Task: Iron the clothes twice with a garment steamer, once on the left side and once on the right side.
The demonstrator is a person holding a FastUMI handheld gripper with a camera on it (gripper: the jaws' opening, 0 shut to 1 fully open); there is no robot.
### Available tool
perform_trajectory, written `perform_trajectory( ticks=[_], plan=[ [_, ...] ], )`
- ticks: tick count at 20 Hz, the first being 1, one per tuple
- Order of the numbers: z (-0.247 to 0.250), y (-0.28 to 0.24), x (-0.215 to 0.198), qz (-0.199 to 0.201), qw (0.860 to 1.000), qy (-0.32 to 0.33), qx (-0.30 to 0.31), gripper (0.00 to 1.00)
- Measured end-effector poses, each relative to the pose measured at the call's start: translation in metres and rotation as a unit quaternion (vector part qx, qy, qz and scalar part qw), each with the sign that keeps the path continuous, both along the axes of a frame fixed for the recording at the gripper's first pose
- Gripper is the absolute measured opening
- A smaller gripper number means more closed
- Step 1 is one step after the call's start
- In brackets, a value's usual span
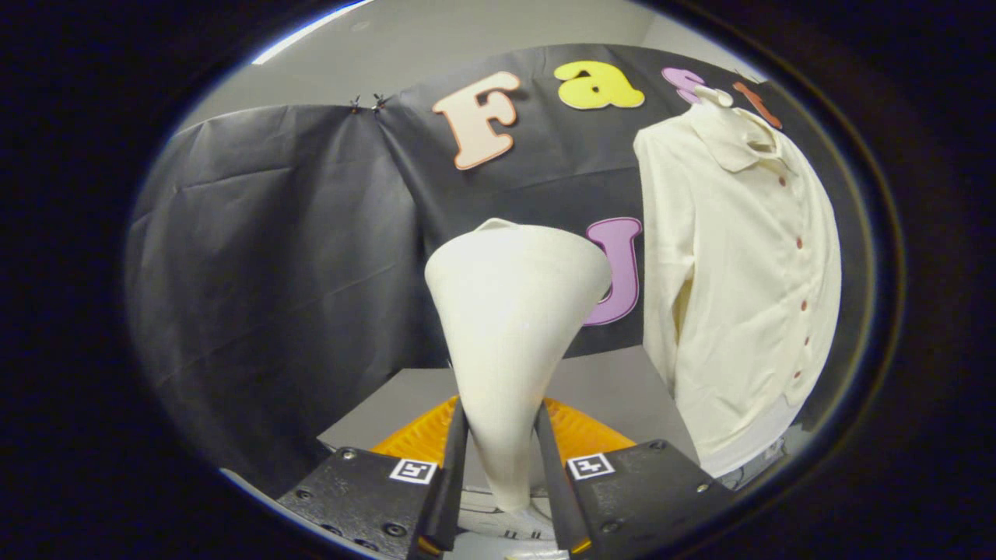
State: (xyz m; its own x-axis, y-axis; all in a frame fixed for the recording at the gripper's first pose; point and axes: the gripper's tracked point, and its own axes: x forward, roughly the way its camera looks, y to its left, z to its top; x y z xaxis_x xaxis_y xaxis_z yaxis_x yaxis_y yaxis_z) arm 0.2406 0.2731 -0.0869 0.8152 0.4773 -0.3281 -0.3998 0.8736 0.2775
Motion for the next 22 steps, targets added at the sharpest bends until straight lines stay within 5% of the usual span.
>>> perform_trajectory(
  ticks=[6, 12, 22],
  plan=[
    [0.066, -0.031, -0.008, -0.014, 0.994, -0.08, 0.071, 0.45],
    [0.1, -0.12, 0.023, -0.083, 0.989, -0.122, 0.016, 0.45],
    [0.105, -0.256, 0.106, -0.201, 0.97, -0.129, 0.046, 0.45]
  ],
)
